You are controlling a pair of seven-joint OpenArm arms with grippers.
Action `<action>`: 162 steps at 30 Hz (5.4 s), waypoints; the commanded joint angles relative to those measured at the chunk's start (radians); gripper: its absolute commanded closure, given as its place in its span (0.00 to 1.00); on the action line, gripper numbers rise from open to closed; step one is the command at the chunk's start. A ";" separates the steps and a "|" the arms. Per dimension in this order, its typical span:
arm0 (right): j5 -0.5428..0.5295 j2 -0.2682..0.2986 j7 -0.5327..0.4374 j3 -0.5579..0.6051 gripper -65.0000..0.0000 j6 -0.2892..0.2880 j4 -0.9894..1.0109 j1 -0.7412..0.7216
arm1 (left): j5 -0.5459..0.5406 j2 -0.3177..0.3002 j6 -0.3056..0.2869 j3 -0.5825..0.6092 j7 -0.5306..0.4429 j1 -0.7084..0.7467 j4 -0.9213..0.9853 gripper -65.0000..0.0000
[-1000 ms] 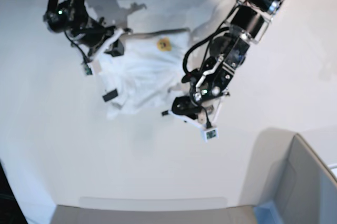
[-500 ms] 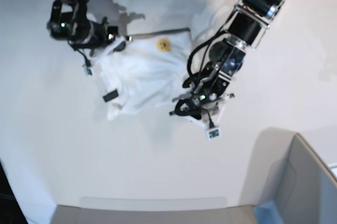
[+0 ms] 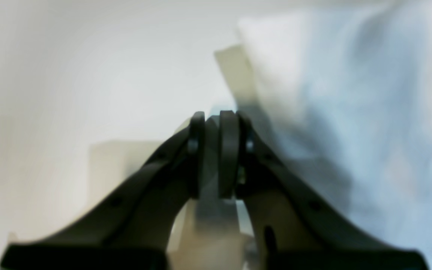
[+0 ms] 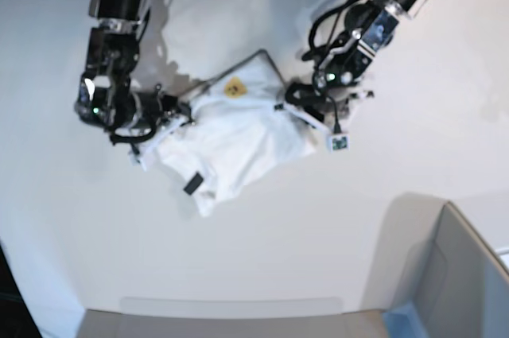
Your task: Layout the t-shirt on the table in an organized manner, then fold the t-shirt properly
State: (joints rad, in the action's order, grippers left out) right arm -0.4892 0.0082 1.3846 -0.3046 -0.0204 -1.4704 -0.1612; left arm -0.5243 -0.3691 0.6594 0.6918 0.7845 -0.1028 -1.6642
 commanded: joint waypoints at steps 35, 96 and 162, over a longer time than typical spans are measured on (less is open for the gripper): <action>0.053 0.009 -0.080 0.037 1.00 0.003 0.020 0.009 | -0.004 0.068 -0.148 -0.053 0.037 -0.140 0.161 0.90; 0.109 0.141 -0.228 -0.156 1.00 0.112 -0.487 0.351 | 0.002 0.034 -0.148 -0.556 -0.013 0.028 0.209 0.90; 0.108 0.144 -0.235 -0.158 1.00 0.112 -0.536 0.417 | -0.004 0.041 -0.151 -0.301 0.056 -0.133 0.111 0.94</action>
State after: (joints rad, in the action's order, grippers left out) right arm -0.3725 0.1410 1.1702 -0.4572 0.0944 -1.9789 0.2653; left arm -0.5438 -0.3222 0.5076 0.3981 0.8669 -0.2077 -1.5257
